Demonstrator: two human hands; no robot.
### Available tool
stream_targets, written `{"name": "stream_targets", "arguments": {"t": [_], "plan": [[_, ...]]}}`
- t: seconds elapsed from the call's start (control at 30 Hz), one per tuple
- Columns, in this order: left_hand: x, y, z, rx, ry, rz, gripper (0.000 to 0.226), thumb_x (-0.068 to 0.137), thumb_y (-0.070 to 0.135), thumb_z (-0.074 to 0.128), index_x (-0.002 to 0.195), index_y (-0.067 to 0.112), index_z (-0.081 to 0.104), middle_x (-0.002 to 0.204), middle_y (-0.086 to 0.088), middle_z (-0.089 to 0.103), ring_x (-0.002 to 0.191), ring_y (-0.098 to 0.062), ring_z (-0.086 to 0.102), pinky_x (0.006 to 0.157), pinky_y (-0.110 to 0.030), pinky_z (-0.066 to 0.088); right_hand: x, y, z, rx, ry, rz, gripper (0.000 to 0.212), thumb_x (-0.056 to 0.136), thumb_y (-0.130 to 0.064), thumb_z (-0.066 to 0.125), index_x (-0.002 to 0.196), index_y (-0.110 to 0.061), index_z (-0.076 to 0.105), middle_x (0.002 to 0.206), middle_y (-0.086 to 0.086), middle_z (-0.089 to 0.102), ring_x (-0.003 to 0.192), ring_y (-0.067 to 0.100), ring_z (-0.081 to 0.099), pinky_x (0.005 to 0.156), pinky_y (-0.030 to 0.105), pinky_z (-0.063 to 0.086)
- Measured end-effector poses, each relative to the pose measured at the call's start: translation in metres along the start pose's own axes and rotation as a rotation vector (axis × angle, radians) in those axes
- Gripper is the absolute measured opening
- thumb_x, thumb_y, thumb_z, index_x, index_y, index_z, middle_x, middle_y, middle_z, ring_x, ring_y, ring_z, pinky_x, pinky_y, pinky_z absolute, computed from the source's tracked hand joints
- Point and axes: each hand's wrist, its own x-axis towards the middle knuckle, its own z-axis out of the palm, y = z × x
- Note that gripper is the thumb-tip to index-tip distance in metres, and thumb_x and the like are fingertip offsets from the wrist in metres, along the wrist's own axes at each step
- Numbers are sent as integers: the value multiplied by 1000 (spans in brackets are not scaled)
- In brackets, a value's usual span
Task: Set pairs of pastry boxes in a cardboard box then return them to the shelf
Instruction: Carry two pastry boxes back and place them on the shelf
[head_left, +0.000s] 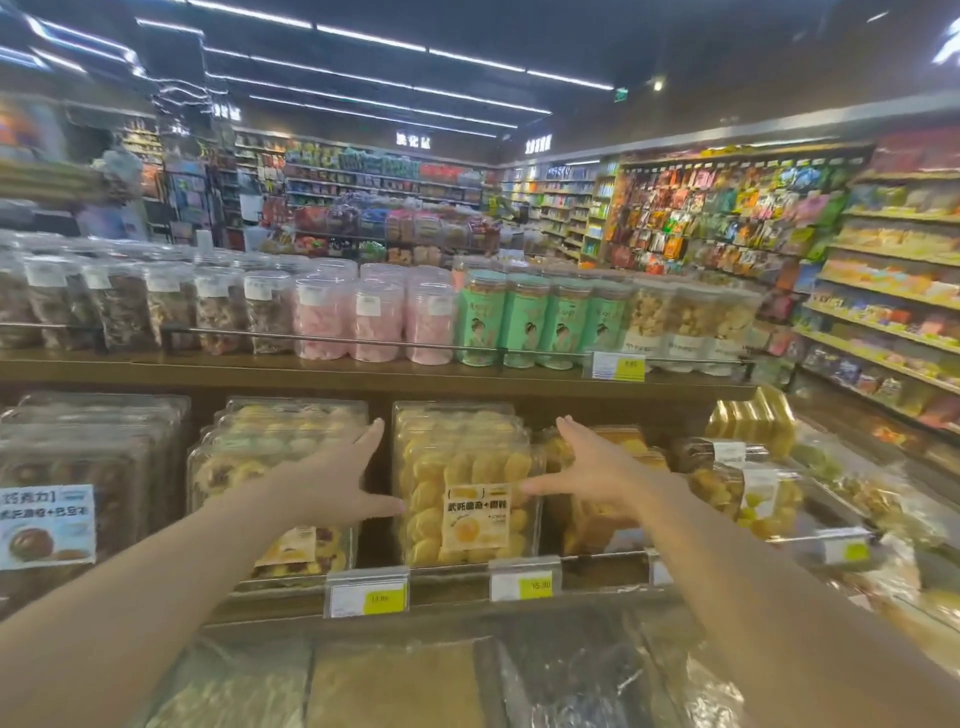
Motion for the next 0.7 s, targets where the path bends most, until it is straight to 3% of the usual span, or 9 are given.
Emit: {"name": "stream_targets", "arguments": {"t": [0.17, 0.37, 0.53, 0.7], "plan": [[35, 32, 16, 88, -18, -98, 117, 89, 65, 65, 163, 24, -17, 172, 2, -10, 160, -23, 4, 128, -43, 16, 44, 47, -9, 79, -41, -59, 129, 71, -68, 79, 164, -21, 2, 171, -7, -3, 157, 17, 6, 126, 41, 16], [72, 44, 24, 134, -20, -132, 119, 86, 71, 62, 162, 27, -19, 172, 6, -11, 158, -27, 16, 125, -44, 26, 81, 48, -5, 127, -117, -136, 124, 76, -59, 81, 163, -21, 1, 171, -6, -4, 157, 18, 4, 127, 43, 15], [106, 34, 23, -17, -14, -215, 137, 72, 71, 77, 161, 33, -20, 171, -4, -19, 160, -26, -3, 127, -48, 15, 118, 38, 10, 147, -142, -161, 136, 67, -64, 84, 163, -26, -5, 170, -10, -12, 157, 16, -1, 127, 43, 11], [135, 26, 30, -189, -33, -216, 156, 58, 66, 90, 157, 39, -27, 169, -3, -28, 159, -25, -12, 126, -47, 12, 146, 31, 23, 202, -121, -149, 146, 56, -66, 89, 162, -33, -6, 169, -7, -15, 157, 19, -3, 125, 45, 12]]}}
